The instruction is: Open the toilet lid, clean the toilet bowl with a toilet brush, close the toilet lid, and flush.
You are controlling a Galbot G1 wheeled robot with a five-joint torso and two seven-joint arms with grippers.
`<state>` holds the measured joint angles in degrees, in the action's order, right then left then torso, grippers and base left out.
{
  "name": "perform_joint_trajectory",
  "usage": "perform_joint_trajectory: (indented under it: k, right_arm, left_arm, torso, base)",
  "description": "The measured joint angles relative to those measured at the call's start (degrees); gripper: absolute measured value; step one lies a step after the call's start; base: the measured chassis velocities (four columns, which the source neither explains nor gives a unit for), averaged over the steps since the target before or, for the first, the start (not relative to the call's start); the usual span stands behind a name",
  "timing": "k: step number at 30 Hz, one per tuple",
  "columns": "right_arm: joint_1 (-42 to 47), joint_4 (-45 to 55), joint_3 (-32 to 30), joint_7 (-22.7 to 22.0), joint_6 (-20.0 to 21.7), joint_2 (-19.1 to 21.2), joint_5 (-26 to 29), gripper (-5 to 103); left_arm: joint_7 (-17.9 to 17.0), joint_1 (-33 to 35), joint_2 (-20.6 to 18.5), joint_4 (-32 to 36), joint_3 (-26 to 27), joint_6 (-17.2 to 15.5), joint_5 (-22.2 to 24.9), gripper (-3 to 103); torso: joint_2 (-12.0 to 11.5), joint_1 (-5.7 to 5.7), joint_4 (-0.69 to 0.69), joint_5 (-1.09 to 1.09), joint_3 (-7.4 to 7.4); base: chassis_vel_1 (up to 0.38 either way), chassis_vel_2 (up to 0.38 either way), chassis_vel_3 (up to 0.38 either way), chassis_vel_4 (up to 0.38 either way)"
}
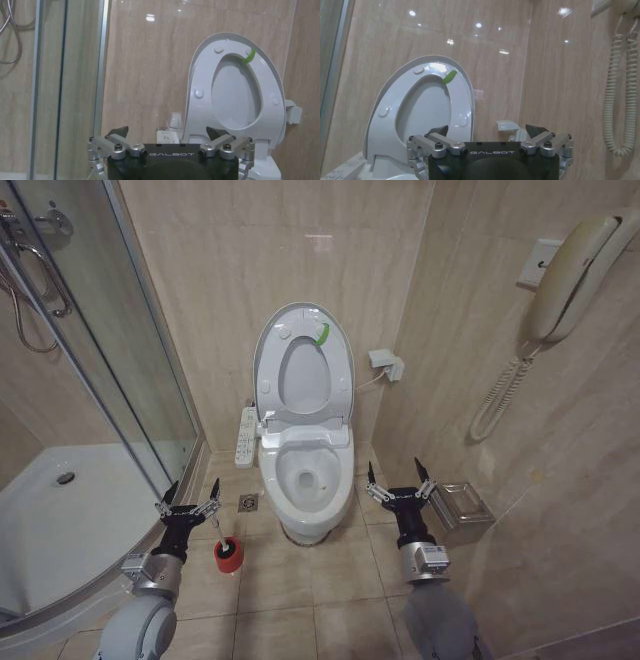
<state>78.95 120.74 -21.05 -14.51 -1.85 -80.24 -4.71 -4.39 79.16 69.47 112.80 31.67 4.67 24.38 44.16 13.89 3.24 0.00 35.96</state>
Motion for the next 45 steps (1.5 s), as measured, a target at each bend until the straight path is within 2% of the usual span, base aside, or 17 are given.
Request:
perform_joint_trajectory:
  k: [14,17,19,21,22,26,27,31,34,38,39,42,45]
  right_arm:
    - [0.0,0.0,0.0,0.0,0.0,0.0,0.0,100]
    - [0.0,0.0,0.0,0.0,0.0,0.0,0.0,100]
    - [0.0,0.0,0.0,0.0,0.0,0.0,0.0,100]
    - [0.0,0.0,0.0,0.0,0.0,0.0,0.0,100]
    - [0.0,0.0,0.0,0.0,0.0,0.0,0.0,100]
    - [0.0,0.0,0.0,0.0,0.0,0.0,0.0,100]
    - [0.0,0.0,0.0,0.0,0.0,0.0,0.0,100]
    - [0.0,0.0,0.0,0.0,0.0,0.0,0.0,100]
    - [0.0,0.0,0.0,0.0,0.0,0.0,0.0,100]
    - [0.0,0.0,0.0,0.0,0.0,0.0,0.0,100]
    - [0.0,0.0,0.0,0.0,0.0,0.0,0.0,100]
    - [0.0,0.0,0.0,0.0,0.0,0.0,0.0,100]
    - [0.0,0.0,0.0,0.0,0.0,0.0,0.0,100]
  left_arm:
    - [0.0,0.0,0.0,0.0,0.0,0.0,0.0,100]
    - [-0.1,0.4,0.0,0.6,0.2,-0.9,0.0,100]
    - [-0.5,1.2,0.2,2.2,0.7,-3.2,0.2,100]
    - [-1.3,2.8,0.4,5.0,1.5,-7.1,0.5,100]
    - [-1.3,2.8,0.4,5.0,1.5,-7.1,0.5,100]
    - [-2.7,5.9,0.8,10.7,3.2,-15.0,1.3,100]
    - [-2.7,5.9,0.8,10.7,3.2,-15.0,1.3,100]
    - [-4.2,8.8,1.2,16.1,4.8,-22.6,1.9,100]
    - [-4.5,9.6,1.3,17.5,5.2,-24.5,2.1,100]
    - [-6.1,13.0,1.8,23.7,7.0,-33.2,2.9,100]
    - [-6.1,13.0,1.8,23.7,7.0,-33.2,2.9,100]
    - [-7.1,15.0,2.1,27.4,8.1,-38.3,3.3,100]
    - [-7.4,15.5,2.1,28.4,8.4,-39.8,3.5,100]
  torso:
    - [0.0,0.0,0.0,0.0,0.0]
    - [0.0,0.0,0.01,-0.01,0.0]
    - [0.0,0.0,0.0,0.0,0.0]
    - [0.0,0.0,0.0,0.0,0.0]
    - [0.0,0.0,0.0,0.0,0.0]
    - [0.0,0.0,0.0,0.0,0.0]
    - [0.0,0.0,0.0,0.0,0.0]
    - [0.0,0.0,0.0,0.0,0.0]
    - [0.0,0.0,0.0,0.01,0.0]
    - [0.0,0.0,0.0,0.0,0.0]
    - [0.0,0.0,0.0,0.0,0.0]
    - [0.0,0.0,0.0,0.01,0.0]
    - [0.0,0.0,-0.01,0.01,0.0]
  base:
    - [0.0,0.0,0.0,0.0]
    - [0.0,0.0,0.0,0.0]
    - [0.0,0.0,0.0,0.0]
    - [0.0,0.0,0.0,0.0]
    - [0.0,0.0,0.0,0.0]
    - [0.0,0.0,0.0,0.0]
    - [0.0,0.0,0.0,0.0]
    - [0.0,0.0,0.0,0.0]
    - [0.0,0.0,0.0,0.0]
    - [0.0,0.0,0.0,0.0]
    - [0.0,0.0,0.0,0.0]
    - [0.0,0.0,0.0,0.0]
    - [0.0,0.0,0.0,0.0]
